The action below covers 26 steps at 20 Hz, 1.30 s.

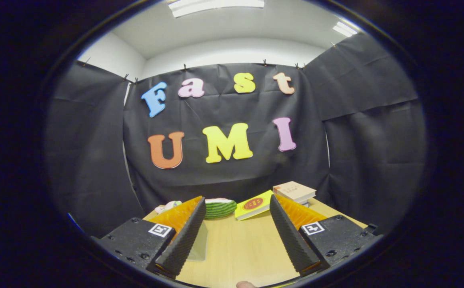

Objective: Open the storage box then place both shoes into the box .Put the left shoe in first, then the right shoe, with the right side of both shoes facing outward in a uniform manner.

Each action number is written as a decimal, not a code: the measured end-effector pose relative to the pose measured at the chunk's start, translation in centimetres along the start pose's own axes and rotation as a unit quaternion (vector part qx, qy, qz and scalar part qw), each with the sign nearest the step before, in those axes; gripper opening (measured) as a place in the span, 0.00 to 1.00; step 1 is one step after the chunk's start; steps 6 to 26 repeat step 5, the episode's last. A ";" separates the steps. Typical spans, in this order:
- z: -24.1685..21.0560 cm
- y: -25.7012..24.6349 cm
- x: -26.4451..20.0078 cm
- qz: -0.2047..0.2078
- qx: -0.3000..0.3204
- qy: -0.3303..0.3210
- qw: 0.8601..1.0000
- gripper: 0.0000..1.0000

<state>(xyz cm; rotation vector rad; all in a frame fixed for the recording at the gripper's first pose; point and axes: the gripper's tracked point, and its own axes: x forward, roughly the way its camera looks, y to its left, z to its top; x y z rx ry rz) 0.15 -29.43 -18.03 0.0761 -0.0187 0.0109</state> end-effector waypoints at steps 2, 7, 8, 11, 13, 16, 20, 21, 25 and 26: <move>-0.4 0.3 -1.1 0.008 -0.004 0.003 1.000 1.00; -1.5 1.1 -2.6 0.026 -0.015 0.017 0.999 1.00; -1.5 1.1 -2.6 0.026 -0.015 0.017 0.999 1.00; -1.5 1.1 -2.6 0.026 -0.015 0.017 0.999 1.00; -1.5 1.1 -2.6 0.026 -0.015 0.017 0.999 1.00; -1.5 1.1 -2.6 0.026 -0.015 0.017 0.999 1.00; -1.5 1.1 -2.6 0.026 -0.015 0.017 0.999 1.00; -1.5 1.1 -2.6 0.026 -0.015 0.017 0.999 1.00; -1.5 1.1 -2.6 0.026 -0.015 0.017 0.999 1.00; -1.5 1.1 -2.6 0.026 -0.015 0.017 0.999 1.00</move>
